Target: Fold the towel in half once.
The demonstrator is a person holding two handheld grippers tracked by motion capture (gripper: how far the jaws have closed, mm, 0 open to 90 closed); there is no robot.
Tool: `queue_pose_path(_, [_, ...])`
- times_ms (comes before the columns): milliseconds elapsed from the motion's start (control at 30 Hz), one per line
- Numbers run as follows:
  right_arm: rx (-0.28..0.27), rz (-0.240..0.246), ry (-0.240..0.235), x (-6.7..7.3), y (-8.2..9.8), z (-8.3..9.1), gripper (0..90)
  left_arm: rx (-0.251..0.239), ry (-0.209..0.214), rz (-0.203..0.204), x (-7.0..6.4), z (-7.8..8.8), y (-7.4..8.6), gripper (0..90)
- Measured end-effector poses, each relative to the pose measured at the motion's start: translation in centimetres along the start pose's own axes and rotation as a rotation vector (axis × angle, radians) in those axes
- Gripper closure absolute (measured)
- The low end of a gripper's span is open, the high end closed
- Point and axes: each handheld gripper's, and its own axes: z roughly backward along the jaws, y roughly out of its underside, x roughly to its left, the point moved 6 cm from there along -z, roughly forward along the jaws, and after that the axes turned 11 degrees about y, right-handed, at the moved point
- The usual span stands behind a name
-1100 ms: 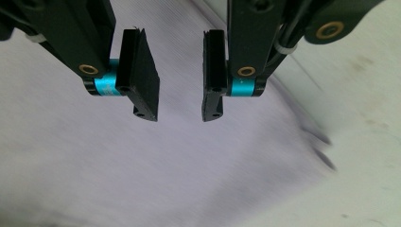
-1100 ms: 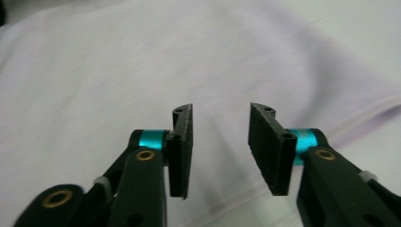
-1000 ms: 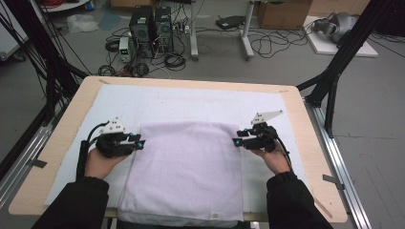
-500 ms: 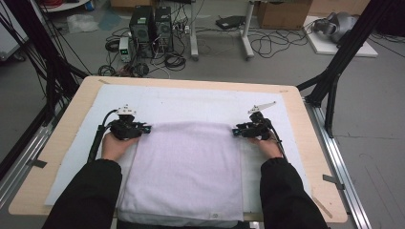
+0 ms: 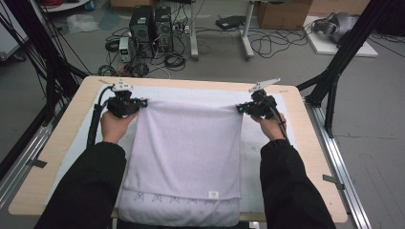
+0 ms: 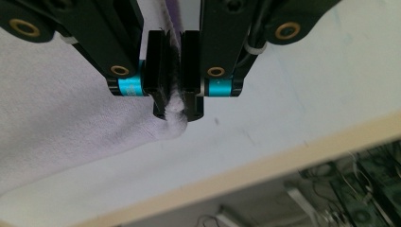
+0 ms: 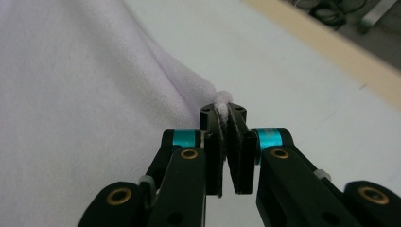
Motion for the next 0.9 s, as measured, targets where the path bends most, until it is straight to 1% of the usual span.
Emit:
queue_pose_path(33, [-0.005,0.004,0.017,-0.4,-0.8,0.5,86.4,-0.016,-0.017,-0.016,0.2,0.4,-1.6,84.3])
queue_pose_path(67, [-0.03,0.013,0.033,-0.9,-2.2,1.2,86.4,-0.024,-0.029,-0.033,0.3,0.5,-2.5,84.2])
queue_pose_path(133, [-0.039,0.03,0.081,-1.8,-4.1,2.1,86.2,-0.045,-0.064,-0.07,0.6,0.9,-4.8,83.3])
queue_pose_path(167, [-0.059,0.021,0.098,-2.2,-5.0,2.5,82.5,-0.052,-0.1,-0.069,0.8,0.9,-5.5,77.5])
queue_pose_path(200, [-0.075,0.0,0.129,-2.7,-5.7,2.8,64.7,-0.039,-0.139,-0.047,1.2,0.9,-5.6,60.3])
queue_pose_path(233, [-0.083,-0.02,0.177,-3.3,-5.9,2.8,58.7,-0.023,-0.148,-0.024,1.5,0.9,-5.4,51.0])
queue_pose_path(267, [-0.082,-0.052,0.147,-3.5,-5.7,2.6,58.8,-0.003,-0.126,-0.007,1.8,0.9,-4.8,52.9])
queue_pose_path(300, [-0.066,-0.064,0.119,-3.4,-5.2,2.4,58.0,0.012,-0.124,-0.001,2.0,1.0,-4.1,54.7])
queue_pose_path(333, [-0.047,-0.045,0.133,-3.4,-4.5,2.1,57.2,0.007,-0.121,-0.004,2.0,1.1,-3.3,54.4])
queue_pose_path(367, [-0.025,-0.034,0.124,-3.2,-3.6,1.8,56.6,0.007,-0.102,0.002,2.0,1.1,-2.4,54.2])
queue_pose_path(400, [-0.022,-0.036,0.105,-2.8,-2.8,1.6,56.0,0.02,-0.08,0.017,2.0,1.0,-1.4,53.8])
queue_pose_path(433, [-0.012,-0.038,0.093,-2.5,-1.9,1.4,54.6,0.05,-0.075,0.02,2.0,0.9,-0.4,53.5])
queue_pose_path(467, [-0.004,-0.046,0.082,-2.1,-1.1,1.2,54.0,0.053,-0.063,0.023,1.8,0.9,0.5,52.8])
queue_pose_path(500, [-0.001,-0.057,0.053,-1.6,-0.3,1.0,53.8,0.045,-0.042,0.033,1.6,0.9,1.4,52.6])
queue_pose_path(533, [0.011,-0.05,0.038,-1.1,0.5,0.8,51.9,0.043,-0.022,0.035,1.3,0.9,2.2,52.6])
queue_pose_path(567, [0.056,-0.051,0.013,-0.5,1.2,0.6,49.8,0.046,0.0,0.03,0.9,0.9,3.1,52.6])
queue_pose_path(600, [0.084,-0.068,-0.035,0.0,1.8,0.4,49.2,0.052,0.016,0.025,0.5,0.9,3.9,52.7])
queue_pose_path(633, [0.089,-0.075,-0.066,0.7,2.2,0.4,50.2,0.068,0.026,0.021,0.1,1.0,4.7,52.7])
queue_pose_path(667, [0.066,-0.039,-0.044,1.3,2.6,0.6,52.1,0.077,0.04,0.012,-0.2,1.1,5.5,52.6])
queue_pose_path(700, [0.031,-0.022,-0.04,2.1,3.0,0.8,52.2,0.081,0.052,0.007,-0.7,1.3,6.3,53.0])
queue_pose_path(733, [0.013,-0.023,-0.069,2.9,3.5,0.9,51.5,0.083,0.057,-0.001,-1.0,1.5,6.8,53.1])
queue_pose_path(767, [0.019,-0.024,-0.081,3.4,3.9,1.0,50.4,0.091,0.062,-0.008,-1.4,1.8,7.4,53.0])
queue_pose_path(800, [0.016,-0.025,-0.093,4.0,4.3,1.1,50.7,0.083,0.07,-0.01,-1.8,2.1,7.9,53.0])
queue_pose_path(833, [0.01,-0.021,-0.103,4.6,4.8,1.3,50.7,0.083,0.08,-0.011,-2.2,2.3,8.4,53.0])
queue_pose_path(867, [0.0,-0.026,-0.111,5.1,5.2,1.5,50.8,0.097,0.086,-0.025,-2.6,2.6,9.0,53.0])
queue_pose_path(900, [-0.008,-0.025,-0.124,5.7,5.6,1.7,51.0,0.092,0.093,-0.024,-3.0,2.9,9.5,53.0])
